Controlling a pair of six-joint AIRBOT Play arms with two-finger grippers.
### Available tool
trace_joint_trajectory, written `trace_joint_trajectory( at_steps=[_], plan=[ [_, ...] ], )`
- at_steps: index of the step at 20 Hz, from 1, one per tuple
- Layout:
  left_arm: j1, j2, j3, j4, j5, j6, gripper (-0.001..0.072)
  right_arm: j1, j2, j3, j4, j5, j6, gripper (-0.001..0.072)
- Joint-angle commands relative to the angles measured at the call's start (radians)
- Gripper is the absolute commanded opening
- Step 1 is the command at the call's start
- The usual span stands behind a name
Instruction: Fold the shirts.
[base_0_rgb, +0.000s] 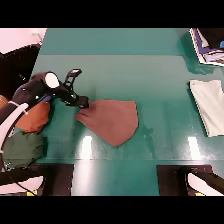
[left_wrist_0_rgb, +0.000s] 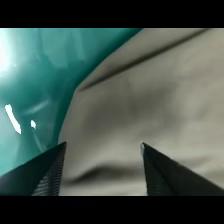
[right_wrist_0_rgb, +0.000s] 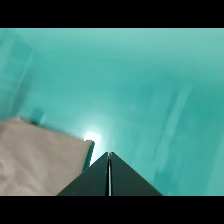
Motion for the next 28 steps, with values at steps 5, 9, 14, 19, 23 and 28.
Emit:
trace_joint_trajectory(
  at_steps=[5, 9, 14, 19, 23, 28],
  plan=[
    [0.012, -0.071, 0.031, -0.043, 0.079, 0.027, 0.0027, 0.001, -0.001, -0.325, 0.000, -0.004, 0.000, 0.0017],
    [0.012, -0.069, 0.164, -0.031, 0.005, 0.027, 0.0027, 0.002, -0.022, -0.625, 0.074, -0.085, 0.000, 0.0353],
    [0.012, -0.070, 0.193, -0.033, 0.002, 0.027, 0.0027, 0.137, -0.215, -0.914, 0.374, -0.352, -0.135, 0.0552],
    [0.012, -0.070, 0.193, -0.032, -0.008, 0.027, 0.0027, 0.290, -0.421, -0.825, 0.459, -0.518, -0.180, 0.0378],
    [0.012, -0.067, 0.193, -0.022, -0.031, 0.027, 0.0027, 0.308, -0.502, -0.698, 0.456, -0.522, -0.203, 0.0105],
    [0.012, 0.121, 0.211, 0.052, -0.010, 0.019, 0.0026, 0.293, -0.382, -0.547, 0.287, -0.392, -0.202, 0.0015]
  ],
)
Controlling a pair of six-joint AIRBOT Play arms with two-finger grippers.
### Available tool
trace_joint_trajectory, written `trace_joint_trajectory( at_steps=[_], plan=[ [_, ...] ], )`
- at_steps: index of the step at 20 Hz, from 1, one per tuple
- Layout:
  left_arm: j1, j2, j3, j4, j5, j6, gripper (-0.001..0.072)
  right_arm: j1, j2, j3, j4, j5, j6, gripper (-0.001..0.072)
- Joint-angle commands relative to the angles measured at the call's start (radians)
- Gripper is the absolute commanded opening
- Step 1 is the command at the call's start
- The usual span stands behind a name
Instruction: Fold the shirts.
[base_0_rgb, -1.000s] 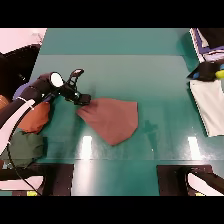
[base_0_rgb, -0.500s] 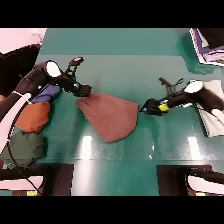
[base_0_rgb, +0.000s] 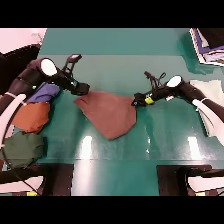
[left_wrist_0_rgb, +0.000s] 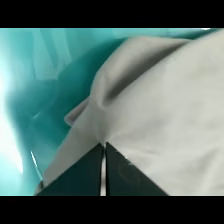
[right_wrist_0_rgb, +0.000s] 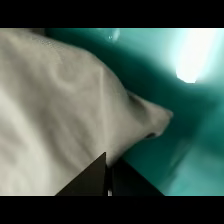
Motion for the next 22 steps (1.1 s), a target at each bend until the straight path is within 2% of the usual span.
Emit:
trace_joint_trajectory(
  at_steps=[1, 4, 7, 12, 17, 19, 22],
  plan=[
    [0.001, 0.167, 0.039, 0.072, -0.008, -0.011, 0.0026, -0.016, 0.121, 0.144, -0.109, 0.119, -0.005, 0.0014],
    [0.000, 0.379, 0.154, 0.090, -0.066, -0.011, 0.0026, -0.058, 0.318, 0.330, -0.124, 0.222, 0.001, 0.0014],
    [0.000, 0.540, 0.285, 0.086, -0.083, -0.028, 0.0026, -0.091, 0.482, 0.482, -0.124, 0.237, 0.026, 0.0014],
    [0.000, 0.611, 0.480, 0.082, -0.142, -0.105, 0.0026, -0.166, 0.610, 0.650, -0.126, 0.288, 0.087, 0.0013],
    [0.000, 0.529, 0.393, 0.078, -0.246, -0.107, 0.0026, -0.225, 0.519, 0.670, -0.126, 0.396, 0.162, 0.0013],
    [-0.011, 0.469, 0.273, 0.072, -0.304, -0.107, 0.0026, -0.198, 0.438, 0.601, -0.127, 0.449, 0.164, 0.0013],
    [-0.095, 0.400, 0.012, 0.072, -0.281, -0.105, 0.0026, -0.129, 0.320, 0.432, -0.191, 0.477, 0.163, 0.0013]
  ],
)
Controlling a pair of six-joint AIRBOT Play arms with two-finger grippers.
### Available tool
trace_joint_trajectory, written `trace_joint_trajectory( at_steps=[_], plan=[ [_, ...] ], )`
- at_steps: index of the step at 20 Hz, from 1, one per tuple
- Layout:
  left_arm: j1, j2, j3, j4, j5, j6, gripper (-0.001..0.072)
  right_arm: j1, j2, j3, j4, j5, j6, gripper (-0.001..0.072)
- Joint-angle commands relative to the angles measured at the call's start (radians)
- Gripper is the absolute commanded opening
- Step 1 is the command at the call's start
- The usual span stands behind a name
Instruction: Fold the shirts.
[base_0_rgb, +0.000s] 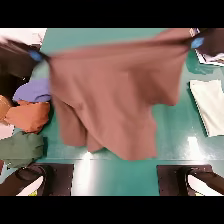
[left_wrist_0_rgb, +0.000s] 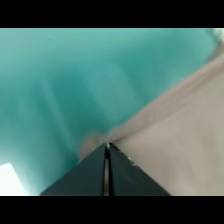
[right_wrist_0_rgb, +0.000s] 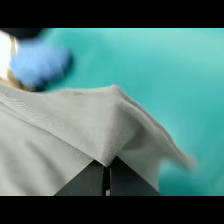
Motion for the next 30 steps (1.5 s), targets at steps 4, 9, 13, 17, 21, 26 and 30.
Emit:
trace_joint_trajectory(
  at_steps=[4, 9, 13, 17, 21, 26, 30],
  plan=[
    [-0.221, -0.111, -0.538, -0.084, 0.175, -0.001, 0.0027, 0.095, -0.177, -0.296, -0.168, 0.026, 0.011, 0.0013],
    [-0.293, -0.125, -0.649, -0.167, 0.343, -0.001, 0.0200, 0.056, -0.183, -0.364, -0.165, -0.008, 0.011, 0.0013],
    [-0.293, -0.124, -0.510, -0.023, 0.257, -0.003, 0.0529, 0.019, -0.154, -0.361, -0.164, -0.020, 0.011, 0.0014],
    [-0.128, -0.124, -0.349, 0.179, 0.132, -0.027, 0.0529, -0.016, -0.108, -0.362, -0.165, -0.025, 0.010, 0.0014],
    [0.130, -0.124, -0.438, 0.059, 0.127, 0.003, 0.0529, -0.034, -0.084, -0.362, -0.164, -0.036, 0.010, 0.0014],
    [0.237, -0.128, -0.721, -0.106, 0.270, 0.054, 0.0529, -0.024, -0.087, -0.362, -0.164, -0.060, 0.010, 0.0014],
    [0.237, -0.200, -0.816, -0.206, 0.407, 0.061, 0.0529, -0.024, -0.087, -0.362, -0.163, -0.060, 0.010, 0.0014]
  ],
)
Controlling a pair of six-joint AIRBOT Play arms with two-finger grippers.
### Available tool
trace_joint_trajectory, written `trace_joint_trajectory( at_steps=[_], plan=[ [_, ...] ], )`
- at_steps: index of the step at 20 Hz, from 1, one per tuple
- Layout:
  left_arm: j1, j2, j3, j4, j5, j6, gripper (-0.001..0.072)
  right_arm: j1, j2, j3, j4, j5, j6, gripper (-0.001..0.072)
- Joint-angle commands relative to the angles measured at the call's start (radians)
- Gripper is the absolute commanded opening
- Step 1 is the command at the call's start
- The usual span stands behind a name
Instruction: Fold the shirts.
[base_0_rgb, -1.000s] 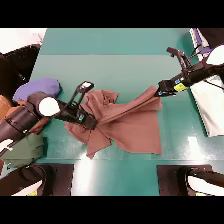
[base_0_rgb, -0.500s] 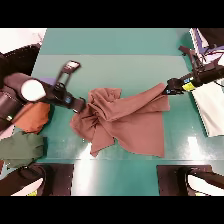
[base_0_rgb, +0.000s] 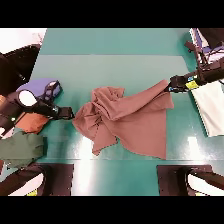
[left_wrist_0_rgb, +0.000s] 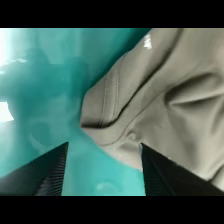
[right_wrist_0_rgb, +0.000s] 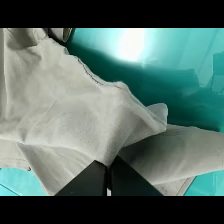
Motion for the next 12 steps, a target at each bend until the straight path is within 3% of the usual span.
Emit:
trace_joint_trajectory(
  at_steps=[1, 3, 6, 7, 9, 10, 12],
  plan=[
    [0.019, -0.063, -0.074, -0.106, 0.115, 0.023, 0.0529, 0.002, 0.001, 0.000, 0.001, -0.005, 0.000, 0.0014],
    [0.019, -0.095, -0.074, -0.175, 0.138, 0.084, 0.0528, 0.002, 0.001, 0.000, 0.002, 0.001, 0.000, 0.0014],
    [0.018, -0.124, -0.074, -0.217, 0.160, 0.089, 0.0527, 0.002, 0.001, 0.000, 0.002, 0.002, 0.000, 0.0014],
    [0.018, -0.127, -0.074, -0.219, 0.166, 0.089, 0.0454, 0.002, 0.001, 0.000, 0.002, 0.002, 0.000, 0.0014],
    [0.019, -0.127, -0.072, -0.221, 0.180, 0.089, 0.0213, 0.002, 0.001, 0.000, 0.002, 0.001, 0.000, 0.0014],
    [0.019, -0.127, -0.058, -0.221, 0.180, 0.089, 0.0022, 0.002, 0.003, 0.000, 0.000, 0.001, 0.000, 0.0014],
    [0.019, -0.111, 0.018, -0.190, 0.130, 0.088, 0.0027, -0.010, 0.023, 0.001, 0.000, 0.000, -0.010, 0.0014]
  ],
)
